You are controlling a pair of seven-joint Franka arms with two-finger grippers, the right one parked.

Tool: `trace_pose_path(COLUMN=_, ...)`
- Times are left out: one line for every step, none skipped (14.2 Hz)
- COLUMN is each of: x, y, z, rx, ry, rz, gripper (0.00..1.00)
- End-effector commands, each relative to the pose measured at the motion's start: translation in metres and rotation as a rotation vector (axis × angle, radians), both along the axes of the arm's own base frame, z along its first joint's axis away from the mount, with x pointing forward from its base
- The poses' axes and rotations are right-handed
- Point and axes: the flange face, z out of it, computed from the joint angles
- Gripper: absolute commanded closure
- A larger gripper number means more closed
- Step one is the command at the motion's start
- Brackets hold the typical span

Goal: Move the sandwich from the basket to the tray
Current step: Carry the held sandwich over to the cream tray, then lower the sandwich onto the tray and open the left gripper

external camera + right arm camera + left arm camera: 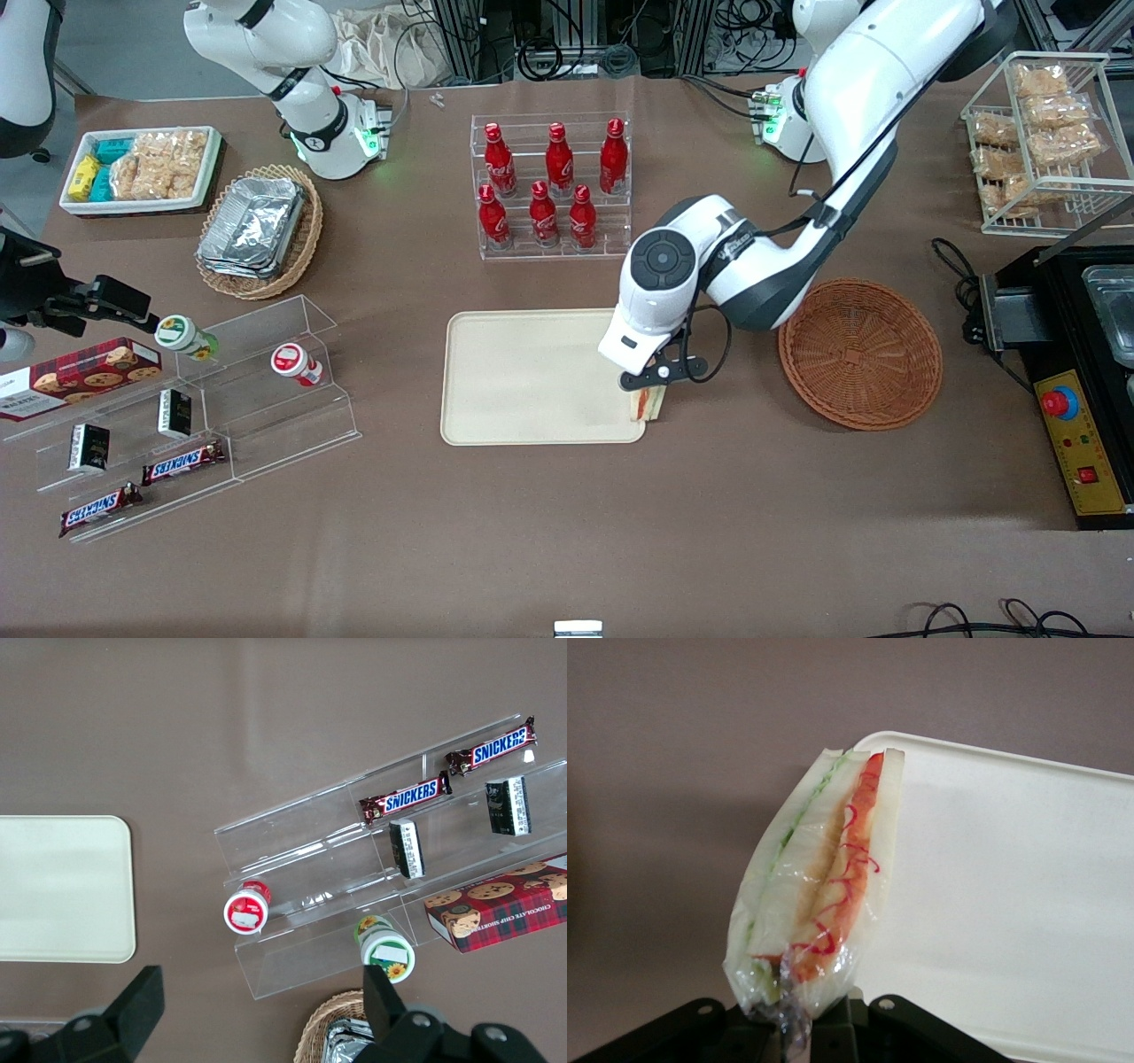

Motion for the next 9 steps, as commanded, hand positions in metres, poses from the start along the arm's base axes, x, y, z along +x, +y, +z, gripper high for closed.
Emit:
trace_pose_path(x=0.003, y=-0.018, z=-0.005, rx=-0.025, ry=-0.038, rz=0.030, gripper=1.00)
trace_pose_path(x=0.000, y=-0.022, z=-0.010, rx=-0.027, ry=-0.036, rz=0.023, gripper=1.00)
trace_pose_path(x=0.002, y=-0.024, z=-0.015, rx=-0.030, ry=-0.035, rz=0.025, gripper=1.00)
trace_pose_path(x=-0.002, y=-0.032, z=-0.021, rx=-0.031, ry=-0.034, rz=0.014, gripper=1.00)
trace_pose_path(x=-0.003, y=-0.034, z=-0.029, rx=-0.022, ry=-0.033, rz=0.021, gripper=1.00)
trace_pose_path(x=0.001, y=-0.031, z=-0.041, rx=-0.011, ry=-0.046, rz=0.039, gripper=1.00)
trace_pose_path(x=0.001, y=-0.033, z=-0.046, rx=-0.020, ry=-0.055, rz=0.050, gripper=1.00)
trace_pose_path(x=-0.005, y=-0.040, z=-0.053, rx=-0.021, ry=-0.053, rz=0.042, gripper=1.00)
trace_pose_path(x=-0.007, y=-0.041, z=-0.060, rx=-0.010, ry=-0.050, rz=0.040, gripper=1.00)
